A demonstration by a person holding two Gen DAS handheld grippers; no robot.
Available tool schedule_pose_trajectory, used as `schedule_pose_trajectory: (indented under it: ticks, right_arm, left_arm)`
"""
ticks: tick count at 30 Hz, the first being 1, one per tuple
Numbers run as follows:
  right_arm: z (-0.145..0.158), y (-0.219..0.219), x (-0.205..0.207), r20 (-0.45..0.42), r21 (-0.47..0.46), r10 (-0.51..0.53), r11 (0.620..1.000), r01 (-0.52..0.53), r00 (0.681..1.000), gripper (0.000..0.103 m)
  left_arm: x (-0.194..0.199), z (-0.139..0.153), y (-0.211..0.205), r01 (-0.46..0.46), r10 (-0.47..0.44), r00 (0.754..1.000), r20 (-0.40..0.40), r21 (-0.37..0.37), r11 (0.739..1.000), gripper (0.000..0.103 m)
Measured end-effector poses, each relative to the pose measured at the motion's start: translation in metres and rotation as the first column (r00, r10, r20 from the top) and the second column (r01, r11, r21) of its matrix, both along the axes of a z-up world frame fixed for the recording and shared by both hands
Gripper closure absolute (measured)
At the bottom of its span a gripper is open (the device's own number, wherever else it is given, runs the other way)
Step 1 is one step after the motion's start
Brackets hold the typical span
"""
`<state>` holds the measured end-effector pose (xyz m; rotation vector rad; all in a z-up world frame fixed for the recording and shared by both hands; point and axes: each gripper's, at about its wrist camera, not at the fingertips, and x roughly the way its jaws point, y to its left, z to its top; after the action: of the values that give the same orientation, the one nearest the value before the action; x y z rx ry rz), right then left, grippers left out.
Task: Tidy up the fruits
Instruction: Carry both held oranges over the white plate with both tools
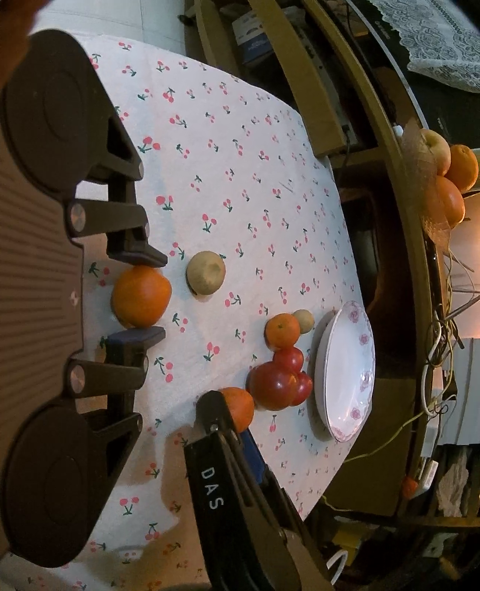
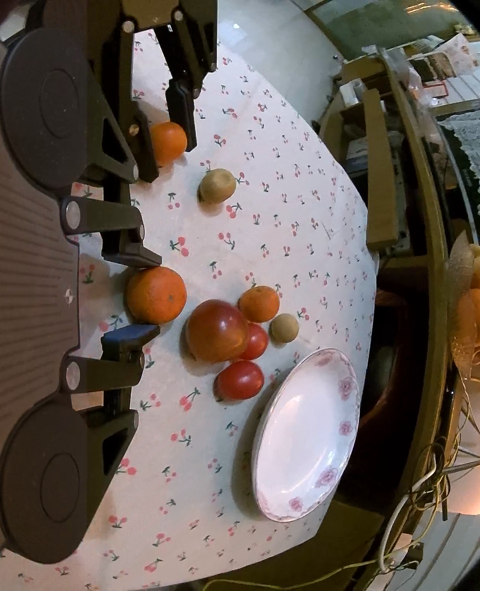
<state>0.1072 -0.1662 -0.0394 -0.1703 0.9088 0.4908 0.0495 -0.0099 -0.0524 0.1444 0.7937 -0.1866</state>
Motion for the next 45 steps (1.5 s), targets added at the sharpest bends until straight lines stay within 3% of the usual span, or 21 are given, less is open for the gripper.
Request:
schedule_pose_trajectory:
  ticks: [13,24,28,32,36,45]
  right_arm:
    - [-0.002,0.011,0.002,0.020,-0.015,0.032,0.999,-0.032,0.999,0.061]
    - [0.000,0.001,-0.005,-0.001,-0.022,0.011,1.000,-0.011,1.000,0.067]
    - [0.001,-0.002,-0.007,-0.016,-0.018,-0.001,1.000,0.001,1.000,0.068]
    - [0.006,-0.006,-0.012,-0.010,-0.026,-0.012,1.000,0.011,1.000,0.068]
    - [0.020,-0.013,-0.018,0.026,-0.022,-0.024,0.999,0.025,0.999,0.068]
    - [0.044,-0.031,0.002,0.067,0.004,-0.110,0.994,0.109,0.992,0.068]
  left_arm:
    - [-0.003,-0.001,-0.003,0.006,-0.007,1.000,0.023,0.030,1.000,0.049]
    - [0.014,-0.001,-0.003,-0.036,0.035,0.999,-0.020,-0.059,0.998,0.056]
    - [0.017,0.000,-0.010,-0.035,0.034,0.999,-0.025,-0.051,0.998,0.065]
    - [0.017,0.003,-0.016,-0.039,0.037,0.998,-0.046,-0.047,0.998,0.066]
    - [0.012,0.013,-0.022,-0.030,0.028,0.998,-0.055,-0.033,0.999,0.066]
    - [0.043,0.046,-0.039,0.008,-0.011,1.000,-0.023,-0.099,0.995,0.066]
